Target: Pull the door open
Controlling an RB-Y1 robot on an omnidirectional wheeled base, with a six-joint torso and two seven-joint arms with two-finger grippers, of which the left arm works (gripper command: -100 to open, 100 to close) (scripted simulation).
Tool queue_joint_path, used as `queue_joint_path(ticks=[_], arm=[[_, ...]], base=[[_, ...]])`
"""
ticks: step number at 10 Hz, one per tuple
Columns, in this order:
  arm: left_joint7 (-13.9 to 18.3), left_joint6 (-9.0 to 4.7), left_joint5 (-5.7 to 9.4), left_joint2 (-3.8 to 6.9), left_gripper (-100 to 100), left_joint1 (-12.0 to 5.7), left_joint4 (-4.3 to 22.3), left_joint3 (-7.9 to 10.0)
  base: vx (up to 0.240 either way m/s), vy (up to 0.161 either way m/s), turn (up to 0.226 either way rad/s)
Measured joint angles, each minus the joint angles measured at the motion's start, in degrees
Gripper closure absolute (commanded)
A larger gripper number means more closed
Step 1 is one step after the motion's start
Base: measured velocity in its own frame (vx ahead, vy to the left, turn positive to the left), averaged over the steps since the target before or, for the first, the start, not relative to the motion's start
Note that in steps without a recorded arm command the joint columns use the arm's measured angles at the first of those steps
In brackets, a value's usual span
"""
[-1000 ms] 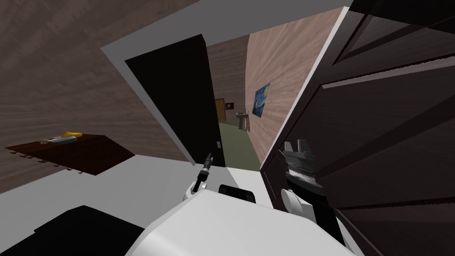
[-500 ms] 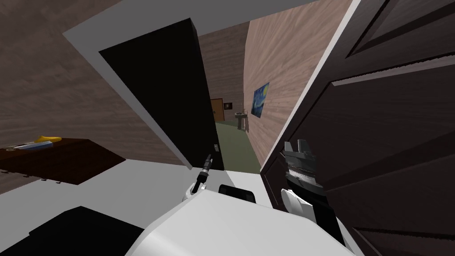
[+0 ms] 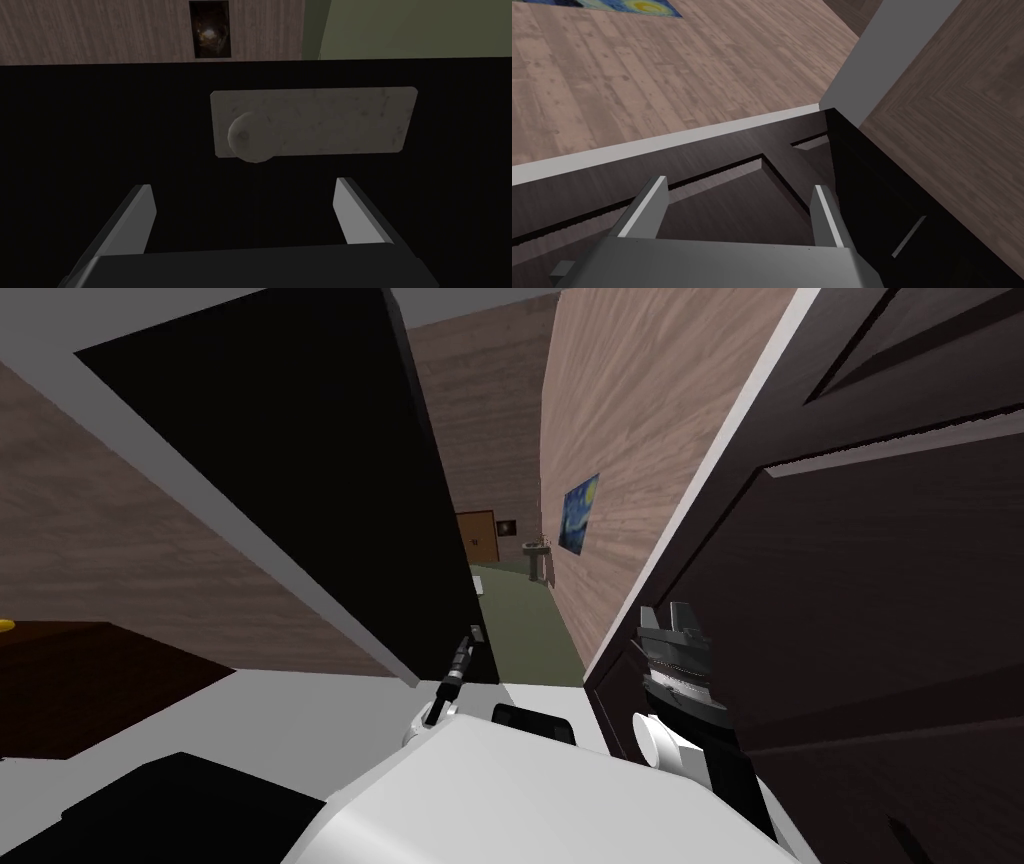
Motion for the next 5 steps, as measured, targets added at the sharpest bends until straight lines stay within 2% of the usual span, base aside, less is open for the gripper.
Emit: queue_joint_path(ticks=[1,2,3,4,5], arm=[[0.3,-0.33,0.34,0.44,-100,0.02,0.5,0.58],[0.7,-0.83,0.68,0.95,-100,-0.68,2.1,1.13],[0.9,-1.03,0.95,1.31,-100,-0.48,2.2,1.56],[1.2,-1.68,1.07,1.42,-100,-0.33,3.1,1.69],[1.3,-1.91,1.08,1.37,100,-0.11,3.4,1.66]], base=[[0.194,-0.033,-0.138],[0.212,0.009,-0.094],[0.186,0.019,-0.034],[0.049,-0.007,0.029],[-0.026,-0.009,-0.004]])
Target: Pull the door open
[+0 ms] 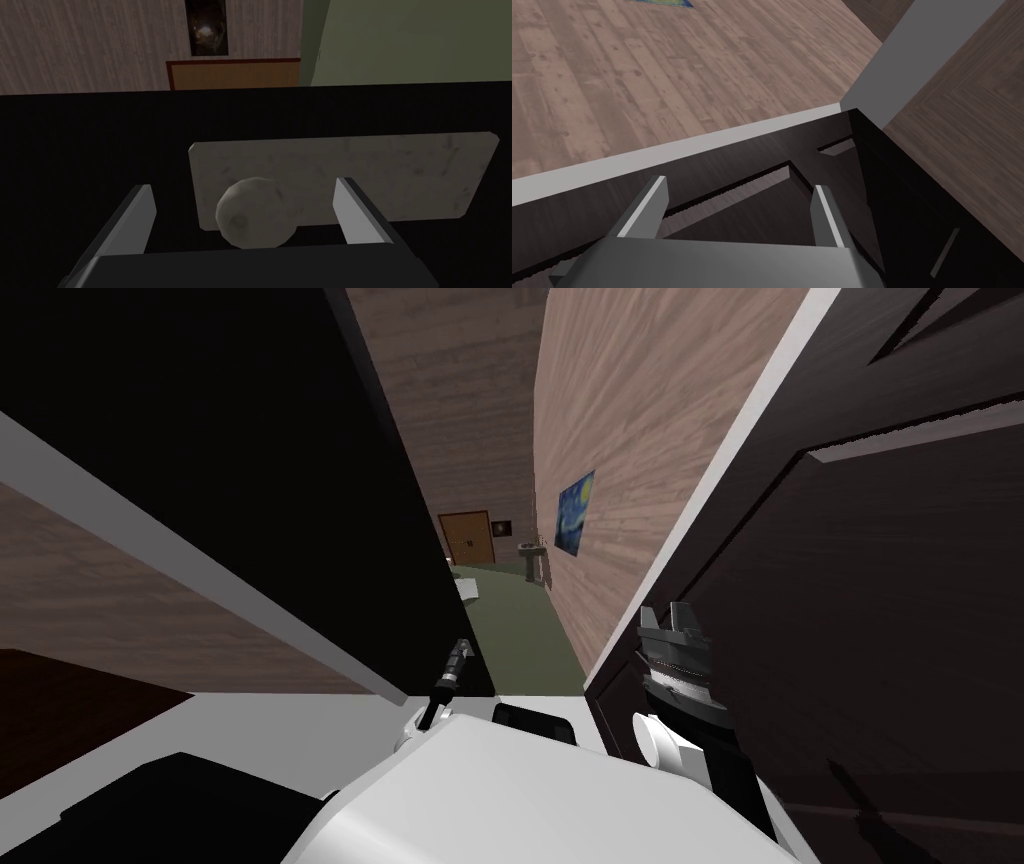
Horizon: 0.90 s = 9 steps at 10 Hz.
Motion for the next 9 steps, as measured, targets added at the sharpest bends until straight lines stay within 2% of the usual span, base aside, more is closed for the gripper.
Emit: queue_joint_path(ticks=[5,6,9], arm=[[-0.1,0.21,-0.05,-0.07,100,-0.12,-0.2,-0.09],[-0.1,0.21,-0.05,-0.07,100,-0.11,-0.2,-0.08],[1.4,-1.09,-0.61,1.23,100,0.9,-0.9,-1.25]], base=[[-0.008,0.001,-0.006],[-0.101,0.032,-0.11],[-0.176,0.045,-0.108]])
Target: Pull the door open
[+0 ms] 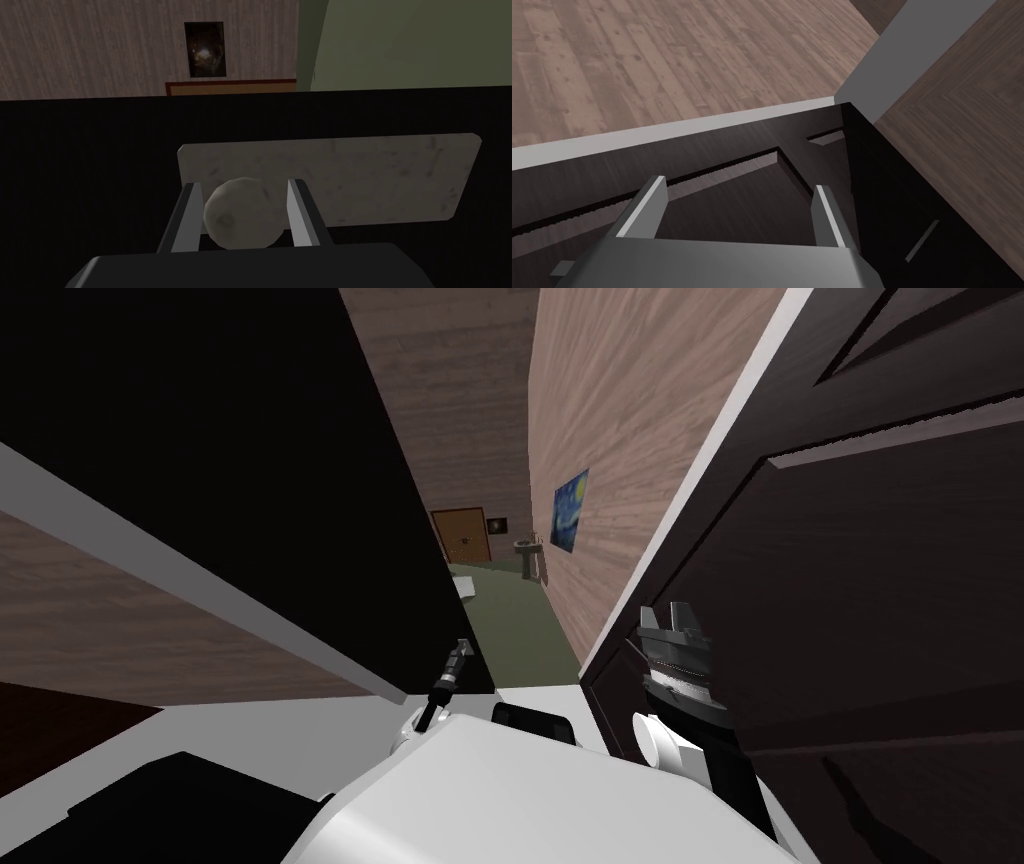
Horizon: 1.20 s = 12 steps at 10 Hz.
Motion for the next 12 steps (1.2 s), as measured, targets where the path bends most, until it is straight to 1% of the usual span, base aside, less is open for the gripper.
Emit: queue_joint_path(ticks=[1,3,4,5,6,7,8,10,11,12], arm=[[0.6,-0.84,-0.27,0.51,100,0.21,0.5,-0.55],[1.9,-2.06,-0.84,1.57,100,1.74,-0.1,-1.68],[2.6,-2.73,-1.09,2.15,100,2.18,0.0,-2.21],[3.3,-3.46,-1.38,2.7,100,3.04,-0.1,-2.81],[3.8,-3.85,-1.65,3.08,100,3.84,-0.7,-3.33],[3.9,-3.84,-1.75,3.01,100,4.07,-0.7,-3.53],[4.2,-4.59,-1.85,3.37,100,4.46,-0.3,-3.76],[5.2,-6.86,-2.15,4.45,100,5.21,0.0,-4.36],[5.7,-7.61,-2.31,5.11,100,6.29,-0.7,-4.69],[6.0,-8.57,-2.48,5.44,100,6.77,-0.3,-5.01]], base=[[-0.207,0.033,-0.116],[-0.238,0.027,-0.097],[-0.219,0.051,-0.115],[-0.218,0.056,-0.098],[-0.104,0.018,-0.021],[-0.124,0.033,-0.121],[-0.184,0.059,-0.166],[-0.217,0.05,-0.145],[-0.186,0.04,-0.086],[-0.154,0.058,-0.105]])
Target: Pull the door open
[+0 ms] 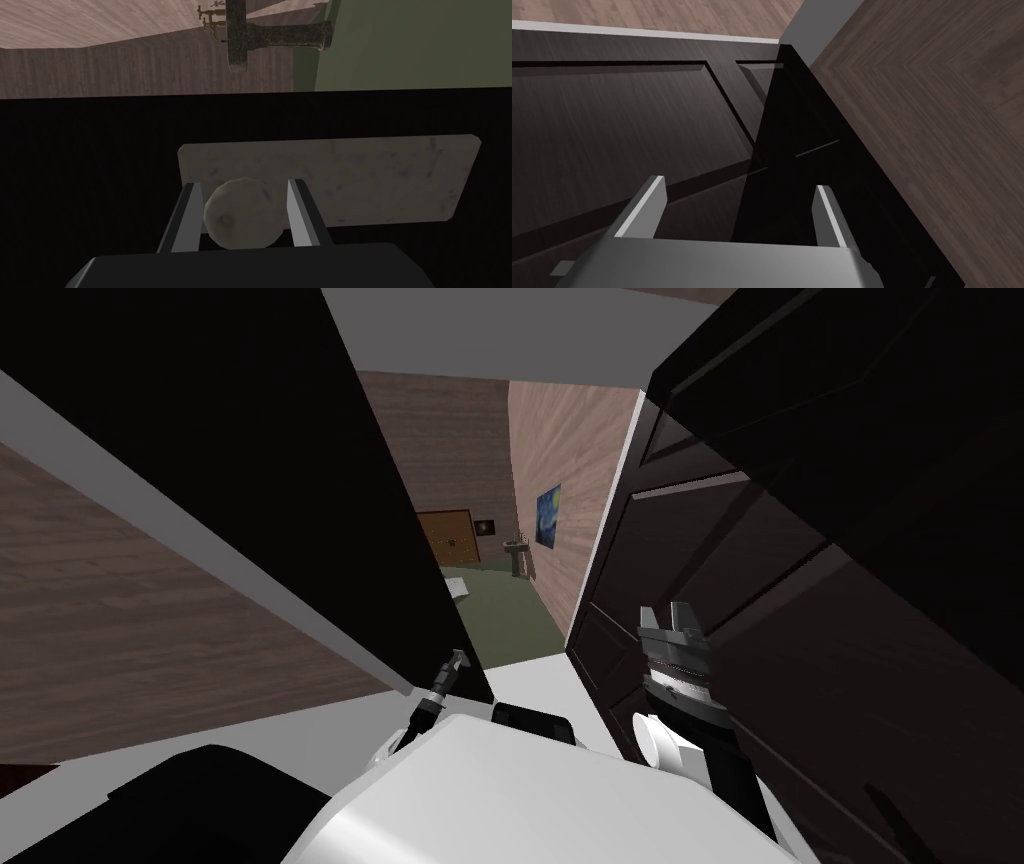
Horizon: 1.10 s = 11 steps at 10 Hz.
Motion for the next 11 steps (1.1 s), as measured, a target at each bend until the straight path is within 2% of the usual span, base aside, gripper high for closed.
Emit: queue_joint_path(ticks=[2,4,5,9,11], arm=[[0.8,-1.65,-0.38,0.86,100,1.72,-0.1,-0.78],[1.6,-3.7,-0.66,1.56,100,1.97,1.0,-1.35],[1.7,-3.9,-0.73,1.54,100,2.07,1.2,-1.48],[0.8,-2.53,-0.03,0.82,100,-1.6,3.0,-1.61],[0.2,-2.23,0.45,0.1,100,-5.63,7.0,-1.83]], base=[[-0.149,0.057,-0.107],[-0.128,0.035,-0.069],[-0.122,0.023,-0.09],[-0.216,0.058,-0.137],[-0.225,0.074,-0.165]])
